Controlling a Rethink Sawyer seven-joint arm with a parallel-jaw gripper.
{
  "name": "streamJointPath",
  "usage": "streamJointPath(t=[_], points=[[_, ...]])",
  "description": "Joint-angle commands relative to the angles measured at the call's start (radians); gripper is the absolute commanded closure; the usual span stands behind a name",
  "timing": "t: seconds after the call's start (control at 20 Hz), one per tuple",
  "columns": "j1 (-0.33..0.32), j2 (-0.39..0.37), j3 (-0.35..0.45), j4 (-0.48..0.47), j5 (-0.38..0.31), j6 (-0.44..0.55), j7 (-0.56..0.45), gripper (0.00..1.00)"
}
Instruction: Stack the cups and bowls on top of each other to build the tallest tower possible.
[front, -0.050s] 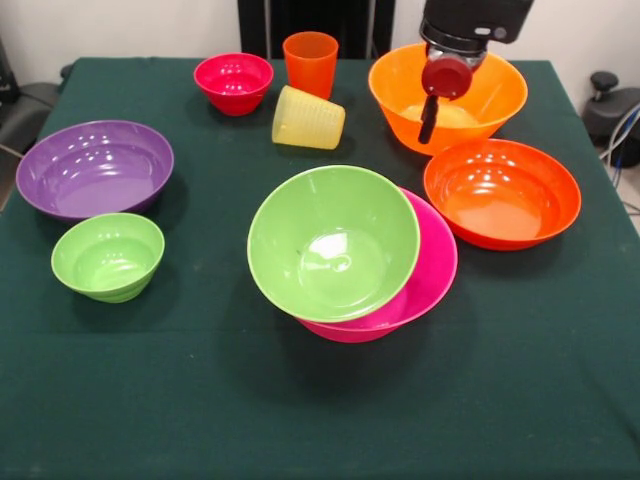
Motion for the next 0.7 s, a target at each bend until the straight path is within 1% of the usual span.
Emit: streamJointPath(t=[0.05, 0.3, 0.5, 0.7], points=[[0.002, 0.031, 0.062, 0.039, 0.012, 0.05, 0.153, 0.0], [-0.008, 0.037, 0.062, 0.039, 0.005, 0.033, 0.147, 0.0], [-0.038, 0.035, 0.076, 0.051, -0.011, 0.01, 0.139, 0.0], [-0.042, 0.039, 0.078, 0.049, -0.012, 0.006, 0.138, 0.0]])
